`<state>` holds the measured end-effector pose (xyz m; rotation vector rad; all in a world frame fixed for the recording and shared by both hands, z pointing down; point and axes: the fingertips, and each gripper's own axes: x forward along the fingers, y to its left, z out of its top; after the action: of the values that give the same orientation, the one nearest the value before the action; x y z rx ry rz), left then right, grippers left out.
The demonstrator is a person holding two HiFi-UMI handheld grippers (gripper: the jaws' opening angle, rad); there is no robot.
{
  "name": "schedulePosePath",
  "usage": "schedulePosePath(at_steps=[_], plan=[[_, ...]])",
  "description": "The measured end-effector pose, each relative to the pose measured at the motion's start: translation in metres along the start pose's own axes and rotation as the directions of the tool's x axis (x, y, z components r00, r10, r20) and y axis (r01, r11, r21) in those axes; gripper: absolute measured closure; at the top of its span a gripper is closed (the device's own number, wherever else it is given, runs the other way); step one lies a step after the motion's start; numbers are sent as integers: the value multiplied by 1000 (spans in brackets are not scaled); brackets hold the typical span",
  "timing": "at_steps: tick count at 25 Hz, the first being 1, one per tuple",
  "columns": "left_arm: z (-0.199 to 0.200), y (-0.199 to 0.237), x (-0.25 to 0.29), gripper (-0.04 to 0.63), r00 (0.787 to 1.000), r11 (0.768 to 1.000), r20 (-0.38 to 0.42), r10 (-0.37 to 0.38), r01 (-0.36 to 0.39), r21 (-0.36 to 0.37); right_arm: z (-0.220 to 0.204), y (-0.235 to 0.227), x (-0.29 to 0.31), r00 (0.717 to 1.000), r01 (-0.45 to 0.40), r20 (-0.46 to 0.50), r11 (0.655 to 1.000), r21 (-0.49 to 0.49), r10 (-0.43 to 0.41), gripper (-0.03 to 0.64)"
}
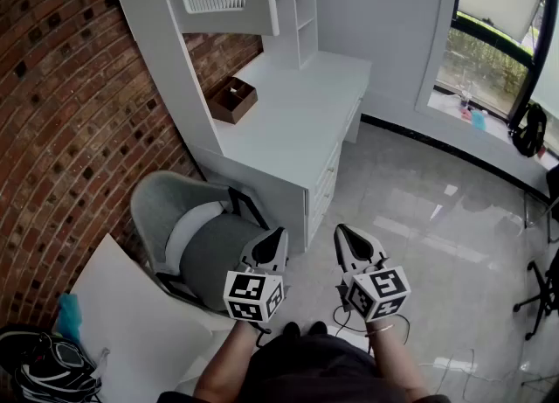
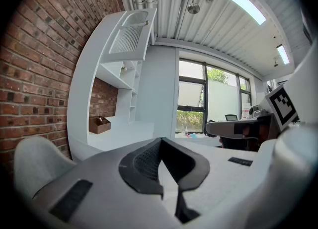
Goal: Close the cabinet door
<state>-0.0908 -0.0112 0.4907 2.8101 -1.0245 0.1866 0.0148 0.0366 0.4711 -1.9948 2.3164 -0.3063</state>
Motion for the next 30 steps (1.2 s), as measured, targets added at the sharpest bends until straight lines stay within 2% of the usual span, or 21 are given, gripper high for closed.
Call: schedulePosePath(at_steps=[7, 12, 20, 26, 30], plan=[[1, -2, -2, 586, 1000, 1000, 2, 12, -12, -13, -7, 0, -3, 1000, -14, -13, 1000, 20, 15, 617], [-1, -1, -3, 586, 999, 999, -3, 32, -32, -15, -17, 1, -4, 997, -56, -42, 998, 38, 58, 617], [15, -1, 3, 586, 997, 998, 31, 69, -69, 2, -9, -4, -2, 995, -99, -26, 994, 52, 101, 617], [66, 12, 11, 586, 988, 991, 116, 104, -113, 77, 29, -6, 7, 989, -147, 23, 989, -2, 147, 617], [117, 22, 11, 586, 968, 978, 215, 131, -162, 129, 77, -10, 15, 984, -149, 91, 986, -77, 156, 617]])
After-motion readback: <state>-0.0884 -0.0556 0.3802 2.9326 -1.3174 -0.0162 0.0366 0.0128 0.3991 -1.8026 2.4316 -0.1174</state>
